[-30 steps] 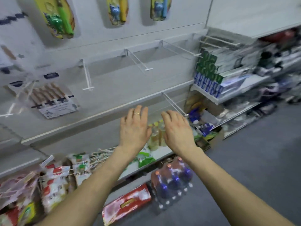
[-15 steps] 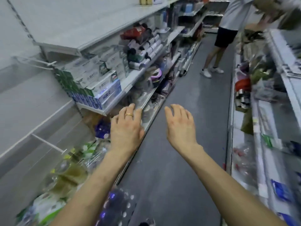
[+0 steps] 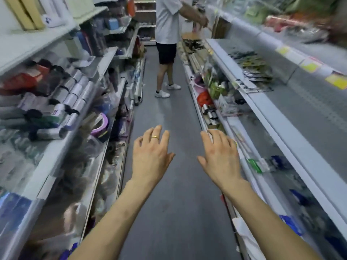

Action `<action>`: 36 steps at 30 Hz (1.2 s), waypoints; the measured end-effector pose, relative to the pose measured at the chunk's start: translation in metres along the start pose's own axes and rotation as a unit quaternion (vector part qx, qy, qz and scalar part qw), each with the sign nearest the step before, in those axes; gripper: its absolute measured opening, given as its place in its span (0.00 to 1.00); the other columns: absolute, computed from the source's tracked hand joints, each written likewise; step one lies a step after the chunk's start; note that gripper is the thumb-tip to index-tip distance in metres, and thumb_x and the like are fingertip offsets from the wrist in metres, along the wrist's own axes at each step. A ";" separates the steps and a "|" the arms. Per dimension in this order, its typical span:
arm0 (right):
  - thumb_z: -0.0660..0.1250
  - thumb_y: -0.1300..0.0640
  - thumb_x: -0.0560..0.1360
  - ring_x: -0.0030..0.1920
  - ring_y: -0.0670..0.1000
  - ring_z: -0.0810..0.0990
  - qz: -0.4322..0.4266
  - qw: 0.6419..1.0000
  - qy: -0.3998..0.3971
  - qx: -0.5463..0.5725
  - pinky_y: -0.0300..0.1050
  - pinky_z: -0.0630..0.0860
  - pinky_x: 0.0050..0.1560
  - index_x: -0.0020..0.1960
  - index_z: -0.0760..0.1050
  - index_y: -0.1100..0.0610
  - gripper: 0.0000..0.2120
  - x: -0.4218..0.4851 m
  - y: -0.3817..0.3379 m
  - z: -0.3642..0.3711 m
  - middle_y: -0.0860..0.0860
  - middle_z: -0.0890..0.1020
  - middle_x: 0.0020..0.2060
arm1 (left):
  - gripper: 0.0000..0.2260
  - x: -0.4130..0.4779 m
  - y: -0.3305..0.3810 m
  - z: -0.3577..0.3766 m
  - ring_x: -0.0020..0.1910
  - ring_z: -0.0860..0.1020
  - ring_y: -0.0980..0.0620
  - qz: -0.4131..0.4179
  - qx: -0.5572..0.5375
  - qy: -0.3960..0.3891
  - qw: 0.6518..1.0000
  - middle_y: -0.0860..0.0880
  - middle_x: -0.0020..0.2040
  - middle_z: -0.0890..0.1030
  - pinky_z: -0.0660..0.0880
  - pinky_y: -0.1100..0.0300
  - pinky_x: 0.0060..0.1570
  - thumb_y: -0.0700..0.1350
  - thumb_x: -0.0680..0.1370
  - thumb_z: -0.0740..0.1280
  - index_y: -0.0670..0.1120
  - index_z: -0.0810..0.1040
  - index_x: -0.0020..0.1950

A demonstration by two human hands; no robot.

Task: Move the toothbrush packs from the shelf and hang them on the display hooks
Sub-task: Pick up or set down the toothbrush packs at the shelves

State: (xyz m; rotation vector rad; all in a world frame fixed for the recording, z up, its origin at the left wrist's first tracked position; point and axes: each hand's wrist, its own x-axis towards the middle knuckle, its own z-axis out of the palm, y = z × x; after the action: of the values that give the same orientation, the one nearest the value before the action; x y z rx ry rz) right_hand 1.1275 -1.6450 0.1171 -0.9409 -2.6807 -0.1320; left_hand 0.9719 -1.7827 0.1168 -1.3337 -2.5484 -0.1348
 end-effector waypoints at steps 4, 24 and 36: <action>0.78 0.45 0.71 0.67 0.60 0.74 0.077 0.997 0.018 -0.009 0.58 0.73 0.64 0.72 0.70 0.55 0.35 0.064 0.036 0.013 0.55 0.75 0.67 | 0.33 0.104 0.010 0.019 0.72 0.72 0.40 0.066 -0.027 0.008 0.997 0.43 0.75 0.74 0.73 0.43 0.60 0.61 0.73 0.76 0.46 0.73 0.73; 0.77 0.51 0.73 0.64 0.60 0.77 0.291 0.957 0.013 0.001 0.59 0.77 0.58 0.72 0.70 0.56 0.31 0.434 0.228 0.170 0.56 0.76 0.65 | 0.28 0.582 0.024 0.162 0.67 0.77 0.38 0.191 -0.080 0.020 0.978 0.42 0.71 0.78 0.77 0.42 0.54 0.57 0.73 0.78 0.45 0.77 0.68; 0.74 0.51 0.78 0.64 0.63 0.76 0.520 0.853 0.007 0.033 0.60 0.77 0.61 0.74 0.69 0.57 0.29 0.546 0.293 0.246 0.58 0.74 0.67 | 0.26 0.833 0.074 0.264 0.67 0.76 0.39 0.391 -0.117 -0.019 0.912 0.45 0.71 0.76 0.77 0.43 0.54 0.61 0.77 0.72 0.47 0.76 0.69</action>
State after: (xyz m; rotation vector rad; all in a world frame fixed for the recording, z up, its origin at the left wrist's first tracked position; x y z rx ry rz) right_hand 0.8445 -1.0460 0.0472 -2.1588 -1.7801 0.1902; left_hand 0.5302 -1.0259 0.0868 -2.3470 -1.8622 -0.2584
